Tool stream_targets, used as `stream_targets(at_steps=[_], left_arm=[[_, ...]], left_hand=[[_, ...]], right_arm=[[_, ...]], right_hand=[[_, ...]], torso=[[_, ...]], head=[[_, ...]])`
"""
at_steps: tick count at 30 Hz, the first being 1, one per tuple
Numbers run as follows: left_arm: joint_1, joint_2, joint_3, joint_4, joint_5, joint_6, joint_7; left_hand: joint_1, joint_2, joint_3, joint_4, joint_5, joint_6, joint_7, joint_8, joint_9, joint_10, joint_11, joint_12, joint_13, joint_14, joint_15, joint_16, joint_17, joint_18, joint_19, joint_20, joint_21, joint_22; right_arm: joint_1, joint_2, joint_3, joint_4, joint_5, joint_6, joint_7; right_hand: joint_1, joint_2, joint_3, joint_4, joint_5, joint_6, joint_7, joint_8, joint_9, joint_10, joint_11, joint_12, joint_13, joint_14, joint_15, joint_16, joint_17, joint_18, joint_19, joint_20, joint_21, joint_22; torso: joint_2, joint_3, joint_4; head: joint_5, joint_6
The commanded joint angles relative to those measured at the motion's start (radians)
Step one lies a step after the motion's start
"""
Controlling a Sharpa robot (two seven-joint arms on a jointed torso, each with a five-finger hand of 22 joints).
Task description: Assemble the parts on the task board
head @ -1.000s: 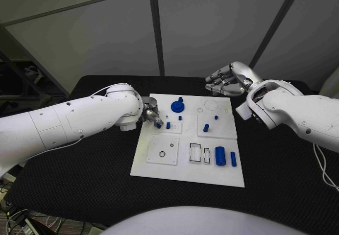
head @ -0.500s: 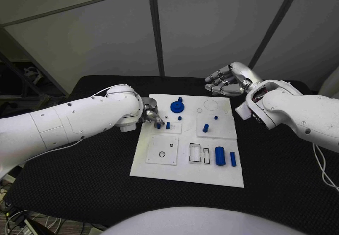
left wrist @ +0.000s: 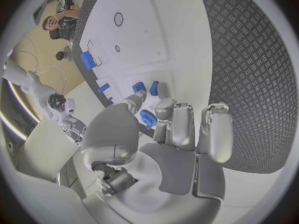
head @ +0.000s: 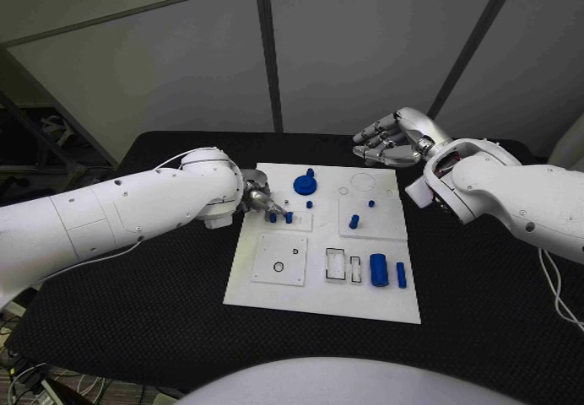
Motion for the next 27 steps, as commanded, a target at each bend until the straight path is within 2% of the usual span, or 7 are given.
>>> stream_targets(at_steps=[1,9,18,20,22,24,27], left_arm=[[-0.001,-0.005,-0.001,0.004,-0.003,-0.038,-0.001],[-0.001,-0.011,0.008,0.014,0.005,-0.118,0.005],[-0.001,-0.02,0.03,0.025,0.029,-0.234,0.041],[-0.001,-0.021,0.031,0.027,0.045,-0.259,0.072],[-0.001,-0.021,0.032,0.031,0.057,-0.285,0.123],[-0.001,-0.02,0.032,0.035,0.064,-0.312,0.183],[-0.001,-0.014,0.031,0.038,0.063,-0.347,0.28]], left_hand=[[0.004,0.013,-0.014,0.003,-0.001,0.002,0.005,-0.004,0.002,-0.009,0.0,-0.003,-0.005,0.044,0.0,0.002,0.031,-0.02,0.006,0.0,-0.005,0.164],[0.018,0.019,-0.048,0.011,0.001,-0.005,0.007,-0.008,0.003,-0.027,0.002,-0.029,-0.034,0.044,0.002,0.001,0.03,-0.017,-0.002,0.001,-0.019,0.156],[0.078,0.034,-0.107,0.023,0.005,-0.06,0.031,-0.029,0.002,-0.131,0.024,-0.155,-0.17,0.024,0.02,-0.046,-0.007,0.011,-0.079,0.014,-0.135,0.083],[0.108,0.037,-0.114,0.019,0.006,-0.101,0.049,-0.044,-0.005,-0.226,0.04,-0.254,-0.273,0.017,0.033,-0.044,-0.005,0.037,-0.16,0.025,-0.251,0.011],[0.145,0.038,-0.117,0.009,0.007,-0.143,0.066,-0.058,-0.014,-0.29,0.057,-0.285,-0.297,-0.029,0.05,-0.125,-0.074,0.068,-0.277,0.039,-0.416,-0.09],[0.207,0.03,-0.114,-0.01,0.0,-0.192,0.099,-0.083,-0.046,-0.399,0.097,-0.338,-0.33,-0.23,0.094,-0.435,-0.318,0.111,-0.492,0.063,-0.712,-0.267],[0.316,0.025,-0.084,-0.057,0.006,-0.221,0.115,-0.111,-0.09,-0.463,0.113,-0.384,-0.375,-0.338,0.106,-0.571,-0.427,0.109,-0.527,0.087,-0.785,-0.313]], right_arm=[[0.002,-0.001,0.001,0.001,0.003,0.0,0.01],[0.002,0.0,0.001,0.0,0.003,0.0,0.011],[0.002,-0.001,0.0,-0.004,0.004,-0.001,0.011],[0.002,0.0,0.0,-0.004,0.004,-0.001,0.011],[0.002,-0.001,0.0,-0.004,0.004,-0.001,0.011],[0.002,-0.001,0.0,-0.004,0.005,-0.002,0.011],[0.002,-0.001,0.0,-0.004,0.005,-0.002,0.011]], right_hand=[[-0.005,0.002,0.002,0.002,0.004,-0.007,0.002,-0.003,0.001,-0.009,0.001,-0.001,-0.001,-0.004,0.001,-0.004,-0.001,0.009,0.003,0.005,-0.005,-0.002],[-0.006,0.001,0.002,0.002,0.004,-0.009,0.003,-0.003,0.0,-0.01,0.002,-0.001,-0.002,-0.005,0.002,-0.006,-0.001,0.009,0.003,0.005,-0.006,-0.002],[-0.006,0.001,0.002,0.002,0.004,-0.009,0.003,-0.003,0.0,-0.01,0.002,-0.001,-0.002,-0.005,0.002,-0.006,-0.001,0.009,0.003,0.005,-0.006,-0.002],[-0.006,0.001,0.002,0.002,0.004,-0.009,0.003,-0.003,0.0,-0.01,0.002,-0.001,-0.002,-0.005,0.002,-0.006,-0.001,0.009,0.003,0.005,-0.006,-0.002],[-0.006,0.001,0.001,0.002,0.004,-0.009,0.003,-0.003,0.0,-0.011,0.002,-0.001,-0.003,-0.005,0.002,-0.007,-0.002,0.009,0.003,0.006,-0.007,-0.003],[-0.006,0.001,0.001,0.002,0.004,-0.009,0.003,-0.003,0.0,-0.011,0.002,-0.001,-0.003,-0.005,0.002,-0.007,-0.002,0.009,0.003,0.006,-0.007,-0.003],[-0.006,0.001,0.001,0.002,0.004,-0.009,0.003,-0.003,0.0,-0.011,0.002,-0.001,-0.003,-0.005,0.002,-0.007,-0.002,0.009,0.003,0.006,-0.007,-0.003]], torso=[[0.0,-0.0004,0.001],[0.0,0.0,-0.0003],[0.0,0.0009,0.0005],[0.0,0.0007,0.0008],[0.0,0.0004,0.0005],[0.001,0.0005,0.0],[0.001,0.0004,-0.0001]], head=[[-0.001,0.0],[-0.001,0.001],[-0.003,0.001],[-0.006,0.002],[-0.006,0.003],[-0.011,0.005],[-0.015,0.008]])
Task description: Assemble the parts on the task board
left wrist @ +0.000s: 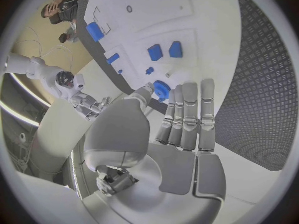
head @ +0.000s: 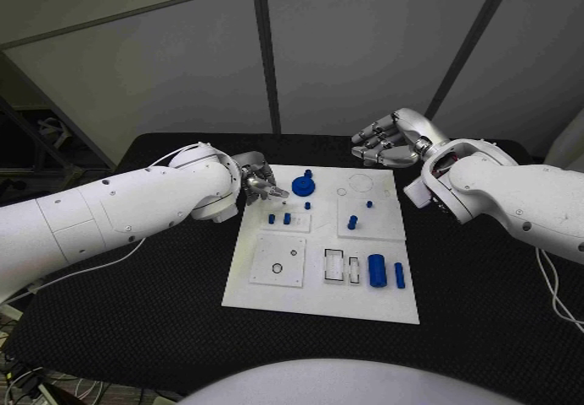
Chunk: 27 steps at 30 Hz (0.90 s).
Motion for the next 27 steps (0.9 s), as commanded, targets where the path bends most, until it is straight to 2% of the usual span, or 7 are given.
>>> stream_targets(at_steps=[1,3,6,12,18,24,27], left_arm=[[0.001,0.009,-0.003,0.006,0.012,-0.11,0.208],[0.0,0.017,-0.009,0.008,-0.032,-0.133,0.268],[-0.002,0.029,-0.024,0.007,-0.099,-0.173,0.317],[-0.004,0.055,-0.059,-0.01,-0.215,-0.203,0.346],[-0.006,0.084,-0.075,-0.03,-0.307,-0.173,0.344],[-0.007,0.112,-0.079,-0.059,-0.352,-0.149,0.34],[-0.008,0.124,-0.08,-0.073,-0.363,-0.141,0.339]], left_hand=[[0.085,-0.003,0.03,-0.04,0.004,-0.017,0.014,-0.022,-0.037,-0.041,0.006,-0.042,-0.042,-0.051,0.013,-0.06,-0.052,0.01,-0.024,0.014,-0.058,-0.039],[0.139,-0.012,0.064,-0.064,0.003,-0.013,0.014,-0.043,-0.077,-0.059,0.022,-0.1,-0.101,-0.065,0.014,-0.084,-0.083,0.013,-0.024,0.025,-0.09,-0.064],[0.182,-0.035,0.098,-0.083,0.003,0.016,0.006,-0.073,-0.153,-0.026,0.012,-0.165,-0.201,-0.025,0.011,-0.063,-0.114,0.019,0.02,0.025,-0.102,-0.079],[0.185,-0.063,0.105,-0.086,0.003,0.041,0.003,-0.103,-0.224,-0.022,0.01,-0.236,-0.299,0.042,0.007,0.029,-0.11,0.021,0.082,0.017,-0.066,-0.054],[0.179,-0.078,0.093,-0.076,0.003,0.067,-0.01,-0.143,-0.299,-0.012,0.013,-0.296,-0.39,0.134,0.005,0.224,-0.012,-0.013,0.223,0.013,0.146,0.094],[0.187,-0.073,0.079,-0.071,0.004,0.093,-0.016,-0.166,-0.34,0.003,0.008,-0.331,-0.442,0.227,-0.004,0.379,0.1,-0.05,0.35,0.006,0.353,0.229],[0.19,-0.071,0.078,-0.07,0.004,0.107,-0.02,-0.172,-0.355,0.019,0.005,-0.342,-0.461,0.255,-0.007,0.428,0.14,-0.06,0.383,0.002,0.411,0.268]], right_arm=[[0.002,0.0,0.001,0.0,0.004,-0.002,0.009],[0.002,0.0,0.001,0.0,0.004,-0.002,0.01],[0.002,0.0,0.001,0.0,0.004,-0.002,0.01],[0.002,0.001,0.001,0.003,0.004,-0.002,0.01],[0.002,0.001,0.001,0.004,0.004,-0.001,0.01],[0.002,0.002,0.001,0.005,0.004,-0.001,0.01],[0.002,0.003,0.001,0.005,0.004,-0.001,0.011]], right_hand=[[-0.006,0.001,0.001,0.002,0.004,-0.006,0.0,-0.003,0.0,-0.007,-0.001,-0.001,-0.002,-0.005,0.002,-0.003,-0.001,0.009,0.003,0.006,-0.004,-0.001],[-0.006,0.001,0.001,0.002,0.004,-0.006,0.0,-0.003,0.0,-0.007,-0.001,-0.001,-0.002,-0.005,0.002,-0.003,-0.001,0.009,0.003,0.006,-0.004,-0.001],[-0.006,0.001,0.001,0.002,0.004,-0.006,0.0,-0.003,0.0,-0.007,-0.001,-0.001,-0.002,-0.005,0.002,-0.003,-0.001,0.009,0.003,0.006,-0.004,-0.001],[-0.006,0.001,0.002,0.002,0.005,-0.006,0.0,-0.003,0.0,-0.008,-0.001,-0.001,-0.002,-0.005,0.002,-0.003,-0.001,0.009,0.003,0.006,-0.004,-0.001],[-0.006,0.001,0.002,0.002,0.005,-0.006,0.0,-0.003,0.0,-0.008,-0.001,-0.001,-0.002,-0.005,0.002,-0.004,-0.001,0.009,0.003,0.006,-0.004,-0.001],[-0.004,0.002,0.003,0.001,0.006,-0.006,0.0,-0.003,0.0,-0.008,-0.002,-0.001,-0.003,-0.006,0.002,-0.005,-0.001,0.009,0.003,0.006,-0.005,-0.002],[-0.004,0.002,0.003,0.001,0.006,-0.006,0.0,-0.003,0.0,-0.008,-0.002,-0.001,-0.003,-0.006,0.002,-0.005,-0.001,0.009,0.003,0.006,-0.005,-0.002]], torso=[[0.001,0.0,-0.0006],[0.001,-0.0011,-0.0006],[0.001,-0.0013,-0.0008],[0.002,-0.0013,-0.0001],[0.001,-0.0011,-0.0002],[0.001,-0.0001,-0.0012],[0.0,0.0,-0.0006]], head=[[-0.007,0.005],[-0.011,0.006],[-0.014,0.008],[-0.02,0.011],[-0.023,0.01],[-0.024,0.011],[-0.025,0.011]])
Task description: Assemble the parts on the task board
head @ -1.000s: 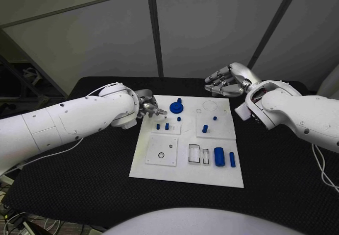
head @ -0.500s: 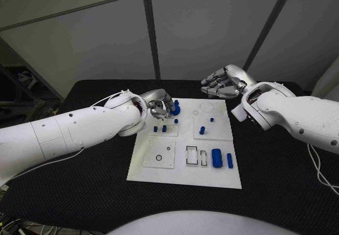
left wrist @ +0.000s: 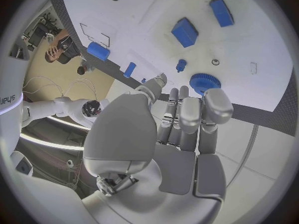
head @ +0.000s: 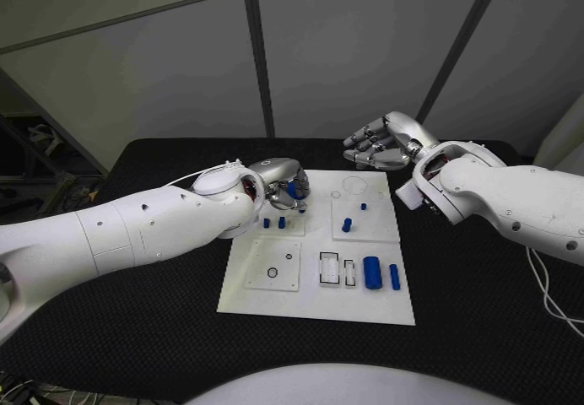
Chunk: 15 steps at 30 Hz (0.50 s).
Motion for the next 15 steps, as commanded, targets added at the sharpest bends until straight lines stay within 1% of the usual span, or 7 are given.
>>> stream_targets(at_steps=[1,6,15], left_arm=[[0.0,0.011,0.0,-0.014,-0.069,0.019,0.02],[-0.004,0.028,-0.001,-0.035,-0.079,0.035,0.013],[-0.01,0.046,-0.001,-0.057,-0.089,0.079,-0.001]], left_hand=[[0.007,0.0,-0.004,0.002,0.004,0.009,-0.001,-0.005,-0.009,0.011,0.0,-0.007,-0.012,0.016,-0.003,0.026,0.02,-0.061,0.023,-0.002,0.039,0.026],[0.012,0.004,0.0,0.001,0.004,0.024,-0.004,-0.011,-0.021,0.024,-0.002,-0.02,-0.03,0.03,-0.005,0.044,0.024,-0.07,0.052,-0.005,0.089,0.059],[0.013,0.004,0.003,0.0,0.004,0.038,-0.008,-0.013,-0.029,0.032,-0.002,-0.03,-0.043,0.039,-0.006,0.05,0.019,-0.076,0.07,-0.007,0.121,0.08]], right_arm=[[0.002,0.001,0.001,0.002,0.003,0.0,0.01],[0.002,0.003,0.001,0.002,0.003,0.0,0.01],[0.002,0.005,0.001,0.002,0.003,0.001,0.01]], right_hand=[[-0.004,0.002,0.003,0.001,0.006,-0.006,0.0,-0.003,0.0,-0.008,-0.002,-0.001,-0.001,-0.005,0.002,-0.004,-0.001,0.009,0.003,0.006,-0.006,-0.001],[-0.003,0.002,0.003,0.001,0.007,-0.007,0.0,-0.003,0.0,-0.008,-0.002,-0.001,-0.001,-0.005,0.002,-0.005,-0.001,0.009,0.003,0.006,-0.006,-0.001],[-0.003,0.003,0.004,0.0,0.009,-0.007,0.0,-0.003,0.0,-0.008,-0.002,-0.001,-0.002,-0.005,0.002,-0.005,-0.001,0.009,0.003,0.006,-0.007,-0.002]], torso=[[-0.001,0.0006,0.0004],[-0.001,0.0005,0.0004],[-0.002,0.0009,0.0007]], head=[[-0.002,0.0],[-0.004,-0.001],[-0.004,-0.005]])
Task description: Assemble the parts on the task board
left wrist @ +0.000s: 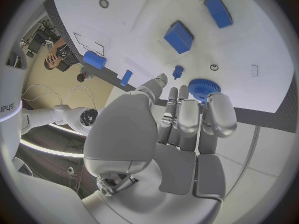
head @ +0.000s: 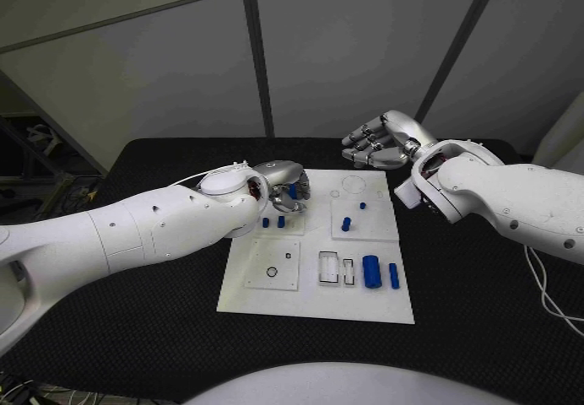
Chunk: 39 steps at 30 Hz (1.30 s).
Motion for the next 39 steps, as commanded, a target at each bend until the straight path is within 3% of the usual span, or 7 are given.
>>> stream_targets(at_steps=[1,39], left_arm=[[-0.001,0.004,0.0,-0.004,-0.026,0.043,-0.003],[-0.017,0.035,0.0,-0.06,-0.036,0.062,-0.004]], left_hand=[[0.008,-0.001,0.004,0.0,0.004,0.009,-0.002,-0.004,-0.002,0.007,-0.001,-0.006,-0.002,0.01,0.0,0.003,-0.002,-0.031,0.009,0.0,0.007,0.045],[0.047,0.023,0.093,-0.033,0.006,0.049,0.004,-0.033,-0.04,0.095,-0.013,-0.036,-0.042,0.018,-0.01,0.014,-0.033,-0.041,0.031,-0.01,0.057,0.087]], right_arm=[[0.002,0.002,0.001,0.002,0.003,0.001,0.01],[0.002,0.008,0.001,-0.001,0.003,0.004,0.01]], right_hand=[[-0.002,0.003,0.004,0.0,0.006,-0.007,0.0,-0.003,0.0,-0.009,-0.002,-0.001,-0.002,-0.005,0.002,-0.005,-0.002,0.01,0.004,0.006,-0.007,-0.002],[-0.001,0.004,0.006,-0.001,0.011,-0.006,0.0,-0.002,0.001,-0.008,-0.002,0.0,-0.004,-0.005,0.002,-0.007,-0.002,0.01,0.005,0.006,-0.009,-0.003]], torso=[[-0.001,0.0003,0.0006],[0.0,0.0005,-0.0003]], head=[[0.0,-0.002],[-0.005,-0.007]])
